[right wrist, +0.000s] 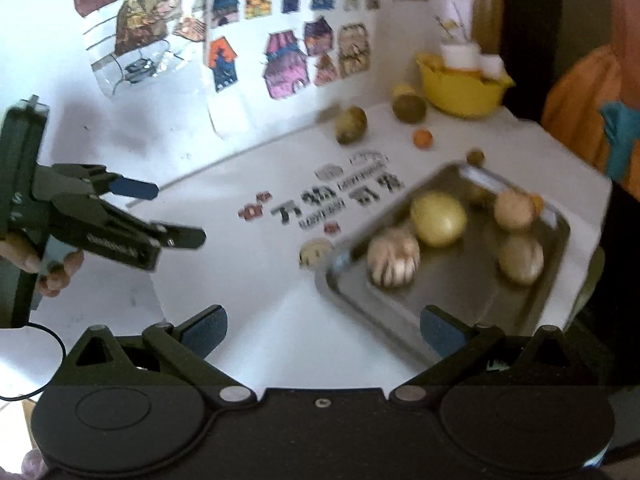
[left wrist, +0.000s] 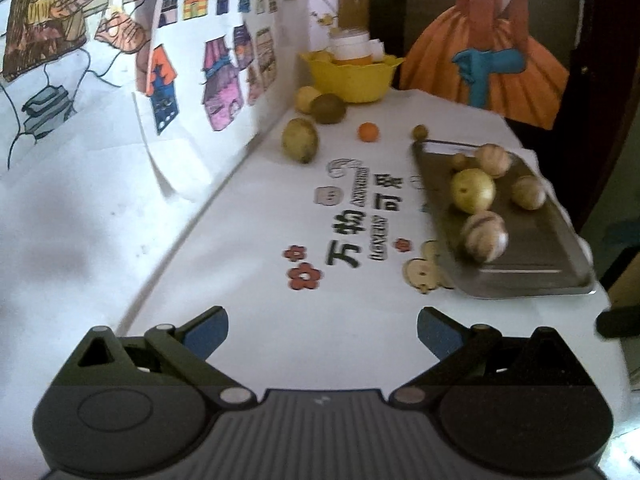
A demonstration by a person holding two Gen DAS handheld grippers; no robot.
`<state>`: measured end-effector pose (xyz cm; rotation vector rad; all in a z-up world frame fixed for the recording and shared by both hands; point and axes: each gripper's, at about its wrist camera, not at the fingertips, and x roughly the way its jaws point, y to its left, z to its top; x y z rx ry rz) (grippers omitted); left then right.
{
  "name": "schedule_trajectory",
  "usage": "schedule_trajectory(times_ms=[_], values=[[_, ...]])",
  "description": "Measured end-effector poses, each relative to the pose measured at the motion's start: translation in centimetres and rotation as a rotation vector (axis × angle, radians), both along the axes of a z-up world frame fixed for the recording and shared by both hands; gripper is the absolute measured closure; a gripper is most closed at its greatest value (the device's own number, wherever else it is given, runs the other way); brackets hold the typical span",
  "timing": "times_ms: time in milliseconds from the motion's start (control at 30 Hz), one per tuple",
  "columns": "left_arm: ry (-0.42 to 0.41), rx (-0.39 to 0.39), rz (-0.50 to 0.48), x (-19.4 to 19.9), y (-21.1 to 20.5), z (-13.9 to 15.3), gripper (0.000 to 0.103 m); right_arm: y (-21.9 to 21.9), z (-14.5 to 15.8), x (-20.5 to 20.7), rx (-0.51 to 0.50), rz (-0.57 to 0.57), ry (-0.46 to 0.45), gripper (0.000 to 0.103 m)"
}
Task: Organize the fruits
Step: 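Withdraw both open tools away from the tray, then move the left tool to the elongated yellow mango while the right tool approaches a small tangerine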
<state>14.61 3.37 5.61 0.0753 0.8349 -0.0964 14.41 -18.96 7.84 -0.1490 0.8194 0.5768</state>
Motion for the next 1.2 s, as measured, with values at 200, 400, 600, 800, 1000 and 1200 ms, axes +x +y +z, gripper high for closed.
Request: schedule_trajectory(times_ms=[200,400,600,800,1000,1200], values=[[0.010,0.028,0.017,2.1,0.7,0.0,0.000,1.5,2.4,3.9,-0.081,0.132,-0.050,0.001],[-0.049,0.058,0.000,5.1,0.3,0.7,0.000,1.3,4.5,10.2,-0.151,0.106,-0.068,0.001],[-0.150,0.098,-0.030,9.0,-0.4,1.5,0.000,1.7,5.9,17.5,-0.088,0.046,0.023,0.001],[-0.170,-0.019,0.002,13.5,0.4,0.2,0.000,2.9,5.4,24.5,-0.088,0.006,0.002,0.001],[-0.175,-0.017,-0.012,16.9,-0.2,-2.1,0.000,2.9,2.7,30.4,-0.064,-0.043,0.037,0.001],[-0.168,-0.038,-0.008,19.6,-0.5,-3.8,0.000,2.7,-0.5,33.8,-0.037,-0.081,0.096,0.001]])
